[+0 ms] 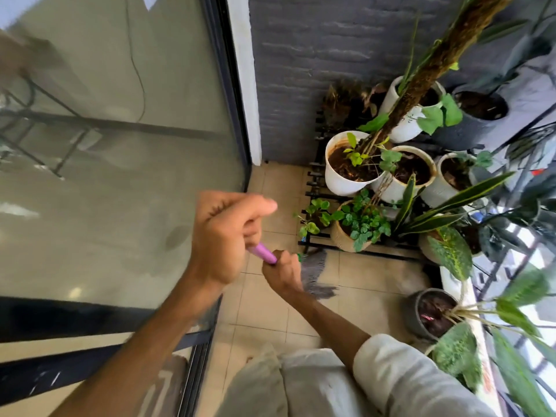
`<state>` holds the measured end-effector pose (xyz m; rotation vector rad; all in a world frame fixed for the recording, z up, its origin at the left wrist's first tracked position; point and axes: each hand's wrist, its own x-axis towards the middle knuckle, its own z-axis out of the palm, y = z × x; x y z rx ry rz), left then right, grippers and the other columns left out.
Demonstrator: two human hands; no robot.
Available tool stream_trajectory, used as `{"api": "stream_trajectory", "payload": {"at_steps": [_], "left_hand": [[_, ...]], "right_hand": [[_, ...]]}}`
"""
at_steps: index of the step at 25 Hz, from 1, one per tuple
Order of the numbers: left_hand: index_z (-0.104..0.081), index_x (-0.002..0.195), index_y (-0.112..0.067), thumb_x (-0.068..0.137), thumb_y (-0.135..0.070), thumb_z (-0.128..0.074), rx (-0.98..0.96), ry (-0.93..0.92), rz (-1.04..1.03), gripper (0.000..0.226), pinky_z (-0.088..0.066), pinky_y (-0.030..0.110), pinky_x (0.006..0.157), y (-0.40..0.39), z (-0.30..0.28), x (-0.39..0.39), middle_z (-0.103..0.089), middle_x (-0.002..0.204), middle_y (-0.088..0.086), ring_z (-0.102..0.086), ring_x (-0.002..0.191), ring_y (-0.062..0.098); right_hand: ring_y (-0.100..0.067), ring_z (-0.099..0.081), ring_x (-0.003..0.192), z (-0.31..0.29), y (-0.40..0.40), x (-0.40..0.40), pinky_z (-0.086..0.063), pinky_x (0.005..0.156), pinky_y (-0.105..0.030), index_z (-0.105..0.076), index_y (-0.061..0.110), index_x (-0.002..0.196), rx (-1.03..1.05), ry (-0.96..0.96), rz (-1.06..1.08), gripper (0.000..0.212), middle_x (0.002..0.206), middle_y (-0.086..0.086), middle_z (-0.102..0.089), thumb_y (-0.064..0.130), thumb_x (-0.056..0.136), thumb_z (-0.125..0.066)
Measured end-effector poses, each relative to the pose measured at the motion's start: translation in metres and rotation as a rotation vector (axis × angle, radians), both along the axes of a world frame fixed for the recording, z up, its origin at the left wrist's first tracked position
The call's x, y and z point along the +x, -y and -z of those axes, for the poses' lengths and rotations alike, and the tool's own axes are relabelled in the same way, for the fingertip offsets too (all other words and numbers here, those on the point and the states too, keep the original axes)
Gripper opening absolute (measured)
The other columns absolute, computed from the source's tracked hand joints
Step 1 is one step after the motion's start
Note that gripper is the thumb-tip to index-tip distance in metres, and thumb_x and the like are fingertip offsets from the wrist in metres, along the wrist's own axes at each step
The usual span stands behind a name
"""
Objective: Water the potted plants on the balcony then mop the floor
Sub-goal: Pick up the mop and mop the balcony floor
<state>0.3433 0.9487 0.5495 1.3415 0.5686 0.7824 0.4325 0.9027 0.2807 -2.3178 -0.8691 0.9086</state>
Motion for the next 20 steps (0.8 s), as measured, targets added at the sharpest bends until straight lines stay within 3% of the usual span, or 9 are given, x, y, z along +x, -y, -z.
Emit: {"api": "stream_trajectory", "payload": {"at_steps": [3, 4, 6, 9, 12, 16, 20], "left_hand": [[-0.038, 0.037, -0.026, 0.077, -0.012, -0.064, 0.0, 0.021, 0.036, 0.049, -0.014, 0.035, 0.045, 0.001, -0.005, 0.021, -0.02, 0.041, 0.0, -0.014, 0.04, 0.019], [-0.038, 0.037, -0.025, 0.077, -0.009, -0.064, -0.009, 0.006, 0.052, 0.051, -0.014, 0.031, 0.045, 0.008, -0.001, 0.035, -0.021, 0.041, -0.002, -0.015, 0.039, 0.017], [-0.039, 0.036, -0.023, 0.078, -0.005, -0.06, -0.03, -0.048, 0.104, 0.05, -0.015, 0.025, 0.046, 0.027, 0.007, 0.067, -0.024, 0.04, -0.007, -0.017, 0.038, 0.014], [-0.04, 0.035, -0.021, 0.076, -0.004, -0.059, -0.111, -0.05, 0.169, 0.048, -0.013, 0.024, 0.047, 0.051, 0.013, 0.117, -0.025, 0.04, -0.009, -0.015, 0.041, 0.014], [-0.031, 0.04, -0.005, 0.075, -0.003, -0.058, -0.15, 0.018, 0.21, 0.045, -0.01, 0.03, 0.048, 0.056, 0.012, 0.168, -0.022, 0.042, -0.005, -0.008, 0.047, 0.018], [-0.03, 0.039, -0.016, 0.073, -0.003, -0.058, -0.199, 0.077, 0.239, 0.046, -0.009, 0.031, 0.048, 0.072, 0.019, 0.225, -0.021, 0.043, -0.005, -0.009, 0.045, 0.014], [-0.024, 0.042, -0.014, 0.069, -0.009, -0.062, -0.241, 0.124, 0.26, 0.046, -0.011, 0.03, 0.048, 0.082, 0.052, 0.271, -0.015, 0.044, 0.001, -0.009, 0.044, 0.015]], "right_hand": [[-0.026, -0.05, 0.073, -0.004, -0.004, -0.005, -0.053, 0.071, -0.038, -0.063, 0.013, 0.086, 0.088, 0.03, 0.013, 0.014, 0.079, -0.003, -0.053, 0.023, 0.087, -0.054], [-0.027, -0.053, 0.068, 0.004, 0.001, 0.003, -0.054, 0.064, -0.042, -0.058, 0.017, 0.074, 0.078, 0.025, 0.043, 0.011, 0.071, -0.002, -0.054, 0.022, 0.083, -0.055], [-0.023, -0.051, 0.062, 0.023, 0.014, 0.028, -0.047, 0.055, -0.038, -0.049, 0.018, 0.063, 0.083, -0.047, 0.124, 0.022, 0.063, -0.002, -0.052, 0.013, 0.082, -0.06], [-0.017, -0.044, 0.061, 0.017, 0.037, 0.075, -0.04, 0.057, -0.034, -0.056, 0.01, 0.069, 0.073, -0.103, 0.201, 0.018, 0.068, -0.008, -0.055, 0.015, 0.085, -0.065], [-0.022, -0.056, 0.066, 0.014, 0.064, 0.131, -0.039, 0.058, -0.033, -0.068, -0.001, 0.081, 0.03, -0.042, 0.254, 0.019, 0.073, -0.008, -0.059, 0.018, 0.083, -0.071], [-0.04, -0.067, 0.077, 0.022, 0.103, 0.208, -0.046, 0.058, -0.036, -0.071, -0.003, 0.091, -0.054, 0.025, 0.292, 0.038, 0.085, -0.021, -0.07, 0.031, 0.077, -0.065], [-0.034, -0.062, 0.07, 0.026, 0.135, 0.276, -0.047, 0.059, -0.035, -0.072, 0.0, 0.09, -0.125, 0.119, 0.36, 0.029, 0.081, -0.014, -0.068, 0.026, 0.079, -0.069]]}}
